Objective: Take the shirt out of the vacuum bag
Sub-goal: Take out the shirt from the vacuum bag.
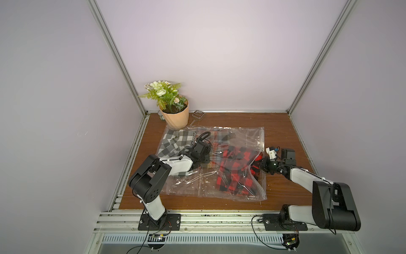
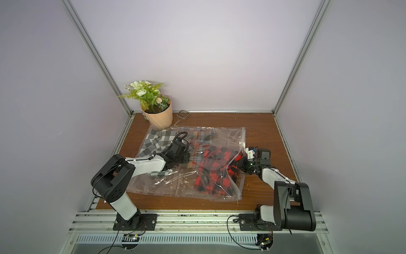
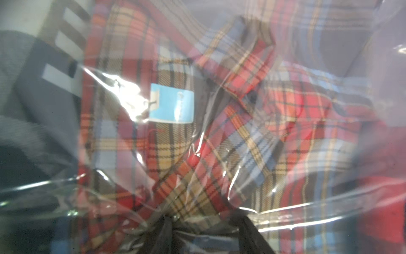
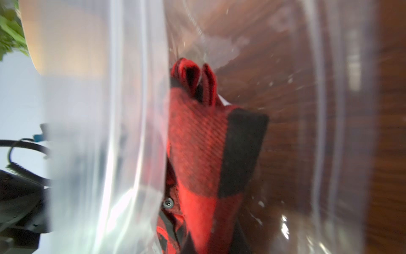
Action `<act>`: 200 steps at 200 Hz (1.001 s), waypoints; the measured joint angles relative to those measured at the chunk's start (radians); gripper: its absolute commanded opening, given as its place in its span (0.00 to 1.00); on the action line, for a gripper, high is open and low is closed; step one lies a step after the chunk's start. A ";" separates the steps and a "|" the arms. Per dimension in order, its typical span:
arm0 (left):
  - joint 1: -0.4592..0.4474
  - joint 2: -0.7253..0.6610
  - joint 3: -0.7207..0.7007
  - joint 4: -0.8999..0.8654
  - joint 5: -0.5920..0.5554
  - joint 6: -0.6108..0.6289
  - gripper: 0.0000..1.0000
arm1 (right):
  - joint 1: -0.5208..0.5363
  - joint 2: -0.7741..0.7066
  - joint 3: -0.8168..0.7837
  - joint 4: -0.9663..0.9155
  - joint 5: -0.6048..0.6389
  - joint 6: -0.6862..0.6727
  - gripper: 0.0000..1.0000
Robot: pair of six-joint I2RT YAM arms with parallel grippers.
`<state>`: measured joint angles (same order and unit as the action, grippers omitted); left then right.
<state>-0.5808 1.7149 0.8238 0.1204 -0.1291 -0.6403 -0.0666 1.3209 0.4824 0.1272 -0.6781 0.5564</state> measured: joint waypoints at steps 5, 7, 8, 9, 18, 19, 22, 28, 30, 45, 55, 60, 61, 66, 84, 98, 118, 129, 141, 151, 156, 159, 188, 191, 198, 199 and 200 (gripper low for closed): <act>0.013 0.000 -0.009 0.017 0.010 -0.004 0.48 | -0.015 -0.008 0.006 -0.011 0.000 0.001 0.00; 0.019 0.000 -0.013 0.021 0.014 -0.004 0.48 | -0.019 -0.011 0.008 -0.013 0.000 0.001 0.00; 0.023 0.000 -0.016 0.027 0.017 -0.005 0.48 | -0.023 -0.013 0.010 -0.015 0.000 0.001 0.00; 0.025 0.000 -0.018 0.031 0.018 -0.005 0.48 | -0.025 -0.013 0.011 -0.016 0.000 0.001 0.00; 0.056 -0.001 -0.037 0.066 0.034 -0.011 0.47 | -0.051 -0.026 0.023 -0.029 0.002 0.001 0.00; 0.061 -0.001 -0.039 0.071 0.036 -0.011 0.47 | -0.056 -0.027 0.024 -0.031 0.002 0.001 0.00; 0.070 -0.003 -0.045 0.081 0.040 -0.012 0.47 | -0.063 -0.031 0.028 -0.034 0.002 0.001 0.00; 0.090 -0.005 -0.056 0.101 0.050 -0.015 0.47 | -0.081 -0.037 0.036 -0.039 0.002 0.001 0.00; 0.097 -0.006 -0.060 0.108 0.053 -0.016 0.47 | -0.085 -0.039 0.037 -0.040 0.002 0.001 0.00; 0.148 -0.013 -0.084 0.144 0.065 -0.019 0.46 | -0.123 -0.046 0.053 -0.047 0.004 0.001 0.00; 0.170 -0.015 -0.093 0.157 0.066 -0.019 0.47 | -0.146 -0.050 0.058 -0.049 0.007 0.002 0.00; 0.178 -0.015 -0.097 0.163 0.066 -0.019 0.46 | -0.158 -0.052 0.058 -0.050 0.008 0.002 0.00; 0.179 -0.015 -0.097 0.164 0.066 -0.019 0.46 | -0.159 -0.052 0.058 -0.050 0.008 0.002 0.00; 0.184 -0.016 -0.100 0.170 0.066 -0.019 0.46 | -0.171 -0.053 0.059 -0.052 0.010 0.002 0.00; 0.192 -0.016 -0.109 0.187 0.068 -0.019 0.46 | -0.222 -0.058 0.059 -0.069 0.010 0.002 0.00; 0.195 -0.018 -0.117 0.200 0.073 -0.019 0.46 | -0.274 -0.060 0.059 -0.080 0.010 0.002 0.00; 0.197 -0.022 -0.121 0.204 0.074 -0.019 0.46 | -0.366 -0.071 0.059 -0.095 0.008 0.003 0.00; 0.199 -0.024 -0.123 0.203 0.076 -0.019 0.47 | -0.427 -0.082 0.059 -0.095 0.004 0.007 0.00; 0.202 -0.029 -0.124 0.198 0.077 -0.018 0.47 | -0.491 -0.097 0.058 -0.093 0.006 0.015 0.00; 0.206 -0.036 -0.127 0.190 0.076 -0.018 0.47 | -0.536 -0.105 0.058 -0.087 0.015 0.023 0.00; 0.209 -0.039 -0.128 0.186 0.076 -0.018 0.47 | -0.554 -0.106 0.058 -0.082 0.019 0.027 0.00; 0.210 -0.042 -0.129 0.184 0.075 -0.018 0.47 | -0.563 -0.106 0.058 -0.079 0.022 0.029 0.00; 0.224 -0.077 -0.140 0.142 0.062 -0.018 0.47 | -0.597 -0.105 0.039 -0.035 0.051 0.065 0.00; 0.224 -0.081 -0.142 0.137 0.060 -0.018 0.47 | -0.597 -0.105 0.033 -0.026 0.054 0.072 0.00; 0.227 -0.090 -0.143 0.122 0.055 -0.018 0.47 | -0.599 -0.105 0.017 -0.008 0.062 0.086 0.00; 0.227 -0.090 -0.144 0.121 0.055 -0.018 0.47 | -0.599 -0.105 0.014 -0.004 0.064 0.089 0.00; 0.227 -0.091 -0.144 0.119 0.054 -0.018 0.47 | -0.599 -0.105 0.012 -0.003 0.065 0.090 0.00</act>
<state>-0.3534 1.6238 0.6800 0.2398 -0.0753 -0.6579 -0.6655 1.2156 0.4946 0.1246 -0.6132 0.6464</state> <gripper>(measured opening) 0.468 0.108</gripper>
